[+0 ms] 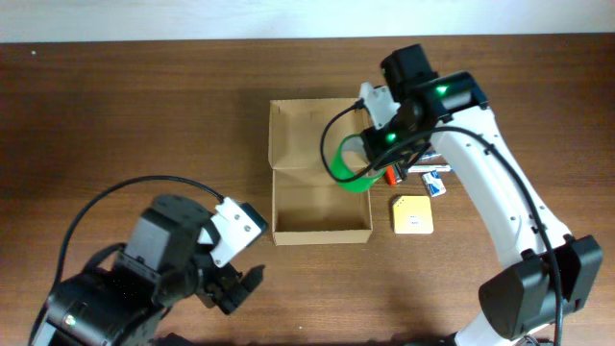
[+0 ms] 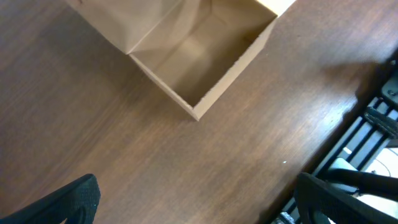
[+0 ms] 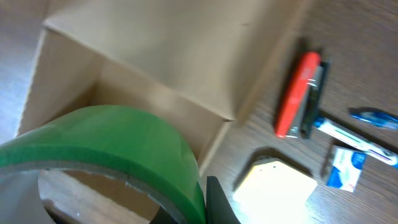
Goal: Pack container
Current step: 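Carry the green tape roll left and lower it into the box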
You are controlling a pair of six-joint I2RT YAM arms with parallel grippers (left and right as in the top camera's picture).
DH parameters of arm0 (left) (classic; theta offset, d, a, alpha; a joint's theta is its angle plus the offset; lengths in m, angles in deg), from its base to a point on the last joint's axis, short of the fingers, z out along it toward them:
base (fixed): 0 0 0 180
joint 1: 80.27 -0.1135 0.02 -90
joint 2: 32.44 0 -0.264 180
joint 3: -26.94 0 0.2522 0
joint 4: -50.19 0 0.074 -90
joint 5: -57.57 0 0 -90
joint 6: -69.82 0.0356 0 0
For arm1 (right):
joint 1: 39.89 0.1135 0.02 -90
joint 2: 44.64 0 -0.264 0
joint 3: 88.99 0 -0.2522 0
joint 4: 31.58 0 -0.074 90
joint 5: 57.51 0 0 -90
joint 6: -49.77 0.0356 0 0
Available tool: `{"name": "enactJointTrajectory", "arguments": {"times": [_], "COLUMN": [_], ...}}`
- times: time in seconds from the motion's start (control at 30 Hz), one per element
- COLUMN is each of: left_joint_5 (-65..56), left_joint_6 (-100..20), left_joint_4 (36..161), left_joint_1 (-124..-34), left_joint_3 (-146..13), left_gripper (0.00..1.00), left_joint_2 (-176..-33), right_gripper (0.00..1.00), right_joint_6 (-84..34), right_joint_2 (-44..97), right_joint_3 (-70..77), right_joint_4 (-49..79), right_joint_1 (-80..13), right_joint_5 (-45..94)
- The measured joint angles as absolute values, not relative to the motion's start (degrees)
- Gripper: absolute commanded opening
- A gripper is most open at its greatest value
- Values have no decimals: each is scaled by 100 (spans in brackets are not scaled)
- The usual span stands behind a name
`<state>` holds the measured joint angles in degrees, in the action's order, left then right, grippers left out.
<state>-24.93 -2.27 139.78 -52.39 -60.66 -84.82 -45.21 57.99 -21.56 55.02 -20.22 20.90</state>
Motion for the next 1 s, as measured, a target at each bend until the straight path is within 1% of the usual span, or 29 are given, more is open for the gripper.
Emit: {"name": "enactJointTrajectory", "arguments": {"times": [0.27, 0.47, 0.63, 0.8, 1.0], "left_joint_5": [-1620, -1124, -851, -733, -713], "left_joint_6": [796, 1539, 2007, 2212, 2271], "left_joint_4": [14072, 14372, 14431, 14437, 14439], "left_joint_1": [-6756, -7562, -7890, -7897, -7897], "left_joint_3": [-6066, -6361, -6735, -6785, -6790], "left_gripper": [100, 100, 99, 100, 100], "left_joint_2": [-8773, -9433, -9706, -9706, -9706], "right_gripper": [4, 4, 4, 4, 4], "right_joint_6": [-4538, -4538, -4387, -4011, -3587], "right_joint_2": [5799, 5799, 5799, 5799, 5799], "right_joint_3": [-2156, -2153, -1985, -1642, -1085], "right_joint_4": [5480, 5454, 5091, 4744, 4127], "right_joint_1": [-1424, -1190, -877, -645, -608], "right_joint_5": [2055, 2057, 2085, 2269, 2477]}}
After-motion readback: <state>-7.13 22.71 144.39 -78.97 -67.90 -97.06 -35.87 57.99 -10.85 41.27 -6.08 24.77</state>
